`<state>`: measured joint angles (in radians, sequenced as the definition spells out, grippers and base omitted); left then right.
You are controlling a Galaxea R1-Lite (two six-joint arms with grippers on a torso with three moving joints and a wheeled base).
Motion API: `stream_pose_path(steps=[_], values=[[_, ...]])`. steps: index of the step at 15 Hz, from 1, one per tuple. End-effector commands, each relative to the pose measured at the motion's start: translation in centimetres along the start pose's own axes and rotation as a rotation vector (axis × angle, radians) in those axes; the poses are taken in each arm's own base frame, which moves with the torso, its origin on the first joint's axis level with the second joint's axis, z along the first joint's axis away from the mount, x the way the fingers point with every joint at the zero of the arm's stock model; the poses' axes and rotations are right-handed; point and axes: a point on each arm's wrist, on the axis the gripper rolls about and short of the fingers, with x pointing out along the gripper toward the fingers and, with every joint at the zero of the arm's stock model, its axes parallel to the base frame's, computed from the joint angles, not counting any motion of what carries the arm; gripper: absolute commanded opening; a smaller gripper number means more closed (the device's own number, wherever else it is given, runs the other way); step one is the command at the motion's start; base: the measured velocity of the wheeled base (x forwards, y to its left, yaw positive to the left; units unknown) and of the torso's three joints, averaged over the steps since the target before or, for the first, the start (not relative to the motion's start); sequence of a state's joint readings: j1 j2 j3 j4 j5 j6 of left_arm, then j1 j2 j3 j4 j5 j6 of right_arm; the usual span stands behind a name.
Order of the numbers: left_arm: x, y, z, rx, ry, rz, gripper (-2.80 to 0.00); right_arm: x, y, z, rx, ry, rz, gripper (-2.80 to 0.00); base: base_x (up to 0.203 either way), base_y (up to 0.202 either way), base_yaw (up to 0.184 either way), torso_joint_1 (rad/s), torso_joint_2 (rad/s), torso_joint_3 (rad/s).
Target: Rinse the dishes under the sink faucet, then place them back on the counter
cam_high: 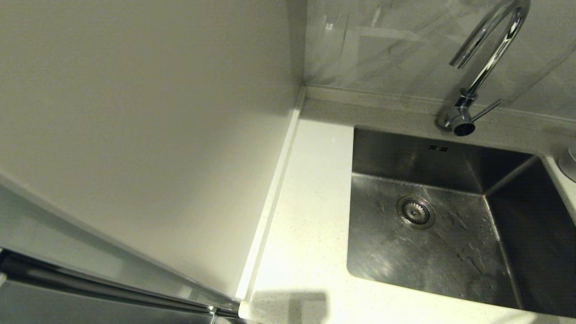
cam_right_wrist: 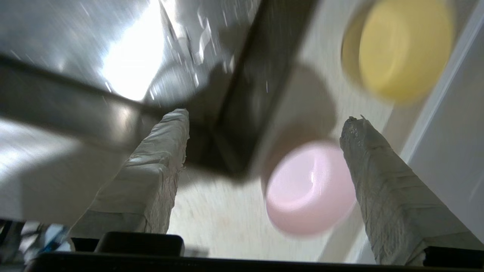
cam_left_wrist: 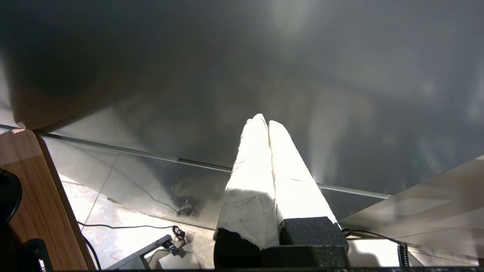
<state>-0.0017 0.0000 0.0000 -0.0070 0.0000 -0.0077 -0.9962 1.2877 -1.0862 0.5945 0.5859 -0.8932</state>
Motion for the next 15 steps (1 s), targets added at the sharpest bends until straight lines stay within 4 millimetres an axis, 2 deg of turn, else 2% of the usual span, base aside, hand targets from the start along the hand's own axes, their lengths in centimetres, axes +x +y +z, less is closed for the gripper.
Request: stream_pose_path(steps=[1,2,3,8,12,14,15], values=[[0.0,0.0,-0.1,0.000,0.002,0.000,-2.80,-2.3,2.5,2.3,-0.046,-0.141,-0.014,0.00,0.000,0.000,0.000,0.000,0.00,0.000],[0.0,0.0,-0.1,0.000,0.002,0.000,-2.80,-2.6,2.9,3.2,-0.052,-0.193,-0.023,0.00,0.000,0.000,0.000,0.000,0.00,0.000],[0.0,0.0,-0.1,0.000,0.002,0.000,-2.80,-2.8,3.2,4.0,-0.067,-0.224,-0.043,-2.80,0.000,0.000,0.000,0.000,0.00,0.000],[0.0,0.0,-0.1,0.000,0.002,0.000,-2.80,-4.0,4.4,7.6,-0.058,-0.351,-0.013,-2.80,0.000,0.000,0.000,0.000,0.00,0.000],[0.0,0.0,-0.1,0.000,0.001,0.000,-2.80,-4.0,5.3,12.3,0.126,-0.389,-0.044,-2.80,0.000,0.000,0.000,0.000,0.00,0.000],[0.0,0.0,-0.1,0.000,0.002,0.000,-2.80,-4.1,6.7,12.9,0.280,-0.363,-0.113,-2.80,0.000,0.000,0.000,0.000,0.00,0.000],[0.0,0.0,-0.1,0.000,0.002,0.000,-2.80,-4.5,7.5,12.0,0.323,-0.349,-0.117,-2.80,0.000,0.000,0.000,0.000,0.00,0.000]])
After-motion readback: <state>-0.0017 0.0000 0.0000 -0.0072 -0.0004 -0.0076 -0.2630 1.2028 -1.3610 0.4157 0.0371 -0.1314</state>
